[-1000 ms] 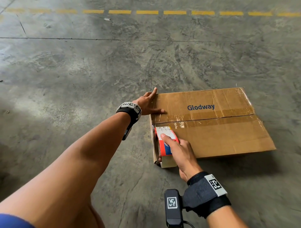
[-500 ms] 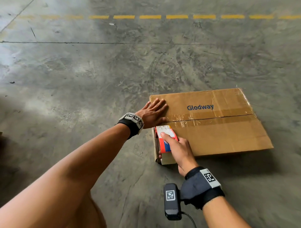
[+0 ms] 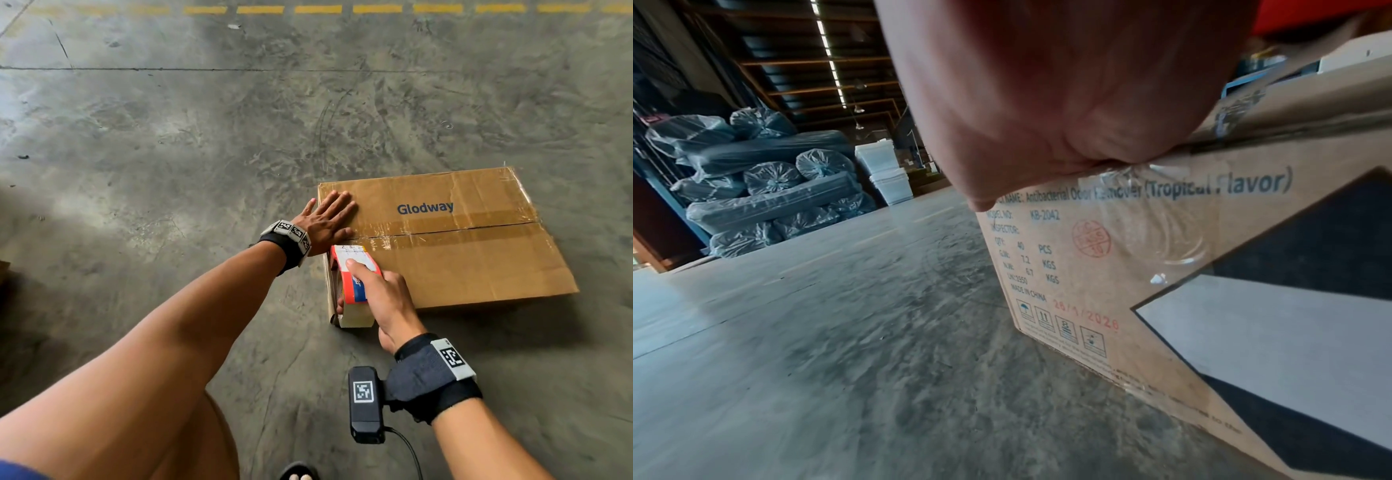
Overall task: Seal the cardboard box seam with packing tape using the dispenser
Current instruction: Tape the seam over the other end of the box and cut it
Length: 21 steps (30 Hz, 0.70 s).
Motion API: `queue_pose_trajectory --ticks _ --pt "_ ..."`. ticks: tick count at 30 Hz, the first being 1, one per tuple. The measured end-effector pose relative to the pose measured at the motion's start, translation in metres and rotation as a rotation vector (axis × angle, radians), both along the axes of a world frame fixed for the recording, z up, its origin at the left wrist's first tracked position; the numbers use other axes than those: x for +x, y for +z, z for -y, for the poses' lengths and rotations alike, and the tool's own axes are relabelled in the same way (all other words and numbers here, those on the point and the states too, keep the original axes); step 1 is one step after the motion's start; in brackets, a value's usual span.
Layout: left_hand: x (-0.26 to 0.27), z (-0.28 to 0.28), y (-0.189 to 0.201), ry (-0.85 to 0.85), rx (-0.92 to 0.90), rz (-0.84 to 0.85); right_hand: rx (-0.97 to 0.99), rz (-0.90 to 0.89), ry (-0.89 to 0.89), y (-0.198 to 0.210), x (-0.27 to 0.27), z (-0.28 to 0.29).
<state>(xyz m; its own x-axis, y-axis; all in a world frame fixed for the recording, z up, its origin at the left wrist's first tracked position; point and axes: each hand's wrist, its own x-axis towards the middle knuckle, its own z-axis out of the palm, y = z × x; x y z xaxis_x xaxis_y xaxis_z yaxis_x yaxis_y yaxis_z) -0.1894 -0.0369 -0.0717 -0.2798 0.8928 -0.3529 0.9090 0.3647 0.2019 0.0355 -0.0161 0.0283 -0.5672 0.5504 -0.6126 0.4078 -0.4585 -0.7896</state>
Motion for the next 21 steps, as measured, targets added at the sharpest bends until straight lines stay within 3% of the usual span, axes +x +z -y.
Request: queue_pose_trajectory --ticks 9,21 --pt "0.002 0.0 0.004 0.017 0.001 0.011 0.037 0.039 0.02 -0.013 0.041 0.025" --pt "0.005 0.002 -0.002 0.017 0.043 -0.018 0.081 0.035 0.027 -0.032 0.051 0.032"
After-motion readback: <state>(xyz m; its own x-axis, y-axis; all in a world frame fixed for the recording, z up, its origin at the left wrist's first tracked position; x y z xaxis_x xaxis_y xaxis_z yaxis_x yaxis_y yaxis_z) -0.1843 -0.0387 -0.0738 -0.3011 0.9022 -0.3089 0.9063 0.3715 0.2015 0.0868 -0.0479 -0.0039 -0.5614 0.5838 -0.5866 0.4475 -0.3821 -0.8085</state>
